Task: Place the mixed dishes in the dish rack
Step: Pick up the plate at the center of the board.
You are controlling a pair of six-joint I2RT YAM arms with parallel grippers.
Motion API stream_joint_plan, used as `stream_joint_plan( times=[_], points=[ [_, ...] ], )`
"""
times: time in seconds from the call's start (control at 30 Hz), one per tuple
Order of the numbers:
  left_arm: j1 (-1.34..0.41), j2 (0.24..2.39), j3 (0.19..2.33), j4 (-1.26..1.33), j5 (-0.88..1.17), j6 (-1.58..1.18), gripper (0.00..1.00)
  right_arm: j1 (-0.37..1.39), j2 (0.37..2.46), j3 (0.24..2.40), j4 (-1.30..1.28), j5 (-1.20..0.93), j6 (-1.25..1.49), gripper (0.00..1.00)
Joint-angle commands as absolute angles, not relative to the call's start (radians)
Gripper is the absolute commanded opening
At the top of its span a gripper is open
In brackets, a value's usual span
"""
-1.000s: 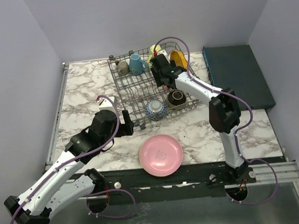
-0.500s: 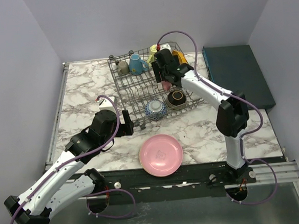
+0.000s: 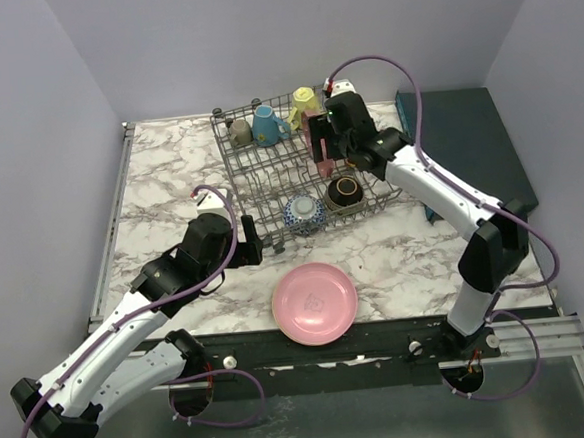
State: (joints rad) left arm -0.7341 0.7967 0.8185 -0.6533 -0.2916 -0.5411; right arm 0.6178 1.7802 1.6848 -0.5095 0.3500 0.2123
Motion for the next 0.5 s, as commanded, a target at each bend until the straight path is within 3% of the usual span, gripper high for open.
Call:
stream_joint_plan(
  times=[0.0,0.47],
  points=[
    [-0.730,0.799,0.807,-0.655,-0.269,-0.541,0.88,0.617,1.673,1.614,-0.480,0.273,0.239,0.81],
    [-0.732,0.805,0.807,-0.658,-0.209,-0.589,0.87,0.616,1.334,1.307,-0.499,0.149,0.279,0.79]
  ],
)
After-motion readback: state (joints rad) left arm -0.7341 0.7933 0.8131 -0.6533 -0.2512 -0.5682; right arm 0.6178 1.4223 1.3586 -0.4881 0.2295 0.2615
